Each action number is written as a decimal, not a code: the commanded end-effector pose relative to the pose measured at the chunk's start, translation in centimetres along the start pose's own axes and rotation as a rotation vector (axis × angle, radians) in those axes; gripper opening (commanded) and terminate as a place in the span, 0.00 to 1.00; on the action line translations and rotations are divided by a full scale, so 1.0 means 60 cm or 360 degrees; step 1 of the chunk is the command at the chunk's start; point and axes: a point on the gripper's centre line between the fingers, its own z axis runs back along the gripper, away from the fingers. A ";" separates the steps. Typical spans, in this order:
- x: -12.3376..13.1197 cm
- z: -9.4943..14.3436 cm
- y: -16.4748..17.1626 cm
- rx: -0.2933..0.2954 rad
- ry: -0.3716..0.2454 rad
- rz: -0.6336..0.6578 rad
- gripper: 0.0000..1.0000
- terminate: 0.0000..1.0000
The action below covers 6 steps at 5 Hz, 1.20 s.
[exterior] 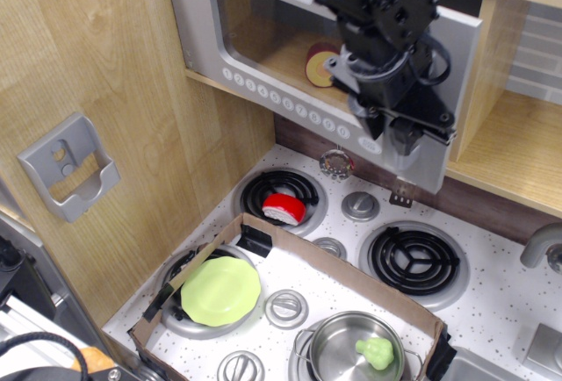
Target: Open microwave
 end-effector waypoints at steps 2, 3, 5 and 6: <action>-0.100 0.068 0.030 0.0137 0.0137 0.0275 1.00 0.00; -0.140 0.084 0.001 0.0115 0.0209 0.0524 1.00 0.00; -0.128 0.065 -0.119 -0.0091 0.0212 0.0988 1.00 0.00; -0.103 0.061 -0.156 -0.0138 0.0156 0.1042 1.00 0.00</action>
